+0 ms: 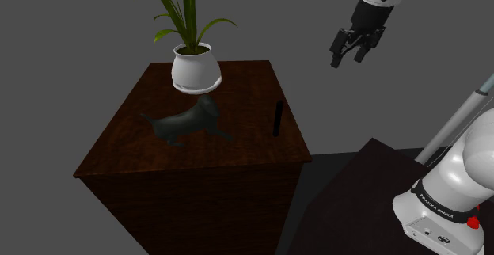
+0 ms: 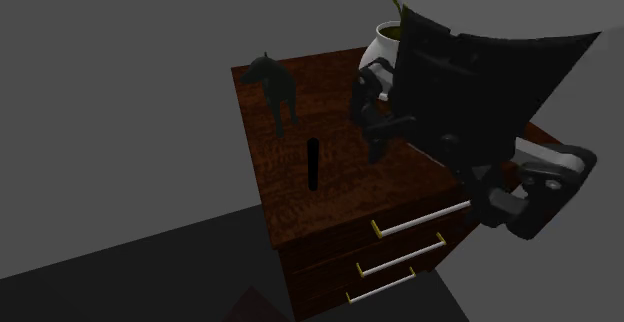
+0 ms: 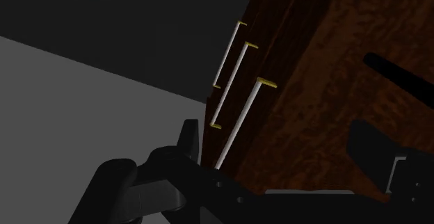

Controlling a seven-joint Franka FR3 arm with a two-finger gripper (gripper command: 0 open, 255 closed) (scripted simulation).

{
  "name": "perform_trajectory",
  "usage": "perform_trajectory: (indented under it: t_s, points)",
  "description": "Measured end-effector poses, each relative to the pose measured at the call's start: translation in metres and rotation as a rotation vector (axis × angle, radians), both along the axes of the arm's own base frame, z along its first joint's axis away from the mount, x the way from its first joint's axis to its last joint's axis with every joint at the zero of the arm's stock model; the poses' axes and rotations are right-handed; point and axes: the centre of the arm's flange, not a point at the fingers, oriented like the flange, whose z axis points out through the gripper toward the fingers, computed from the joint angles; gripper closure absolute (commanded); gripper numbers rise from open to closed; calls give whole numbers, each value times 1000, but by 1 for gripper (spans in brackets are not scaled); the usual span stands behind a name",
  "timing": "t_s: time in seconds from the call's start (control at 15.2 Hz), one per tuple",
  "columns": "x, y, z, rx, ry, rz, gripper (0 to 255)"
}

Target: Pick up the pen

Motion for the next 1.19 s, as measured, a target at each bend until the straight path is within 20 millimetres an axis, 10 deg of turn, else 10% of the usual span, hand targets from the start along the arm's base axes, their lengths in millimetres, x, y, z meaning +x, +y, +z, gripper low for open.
perform_trajectory:
  t_s: [0.92,1.19]
  points:
    - [56,164,-59,32,-88,-259,0]
    - [61,179,-75,37,-95,-286,0]
